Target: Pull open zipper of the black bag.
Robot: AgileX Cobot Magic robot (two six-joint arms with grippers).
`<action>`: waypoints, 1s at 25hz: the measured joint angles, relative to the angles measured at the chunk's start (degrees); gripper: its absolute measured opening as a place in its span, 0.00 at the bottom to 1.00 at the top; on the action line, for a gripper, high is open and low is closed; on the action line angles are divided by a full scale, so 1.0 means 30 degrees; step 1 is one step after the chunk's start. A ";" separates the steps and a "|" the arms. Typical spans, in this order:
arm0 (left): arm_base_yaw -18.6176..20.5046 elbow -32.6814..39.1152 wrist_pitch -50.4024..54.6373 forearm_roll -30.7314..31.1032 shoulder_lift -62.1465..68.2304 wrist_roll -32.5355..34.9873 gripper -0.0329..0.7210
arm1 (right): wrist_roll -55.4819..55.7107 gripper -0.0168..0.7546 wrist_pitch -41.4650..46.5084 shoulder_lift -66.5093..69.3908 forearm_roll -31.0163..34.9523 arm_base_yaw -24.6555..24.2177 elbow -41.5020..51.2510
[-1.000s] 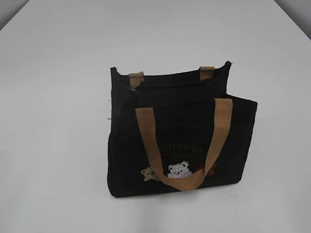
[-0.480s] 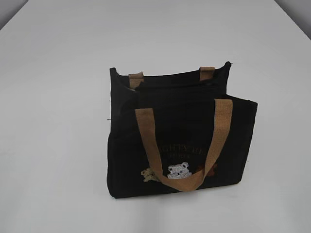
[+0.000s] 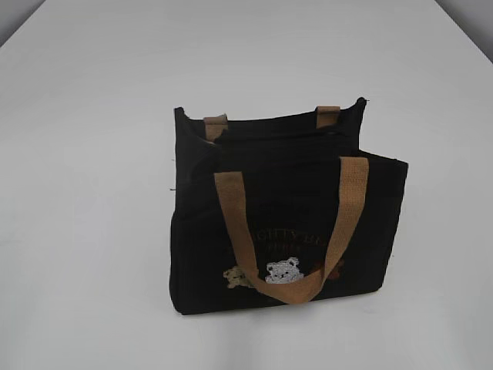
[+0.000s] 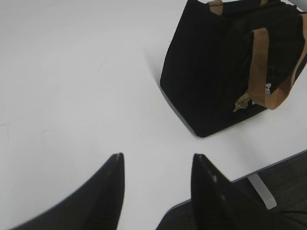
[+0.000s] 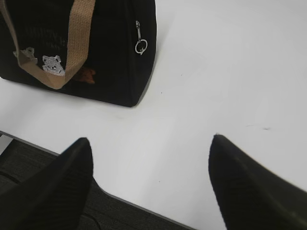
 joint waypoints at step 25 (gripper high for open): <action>0.6037 0.0000 -0.0034 0.0000 -0.0706 -0.0017 0.37 | -0.0014 0.77 -0.0129 0.0000 0.0078 -0.3472 0.0014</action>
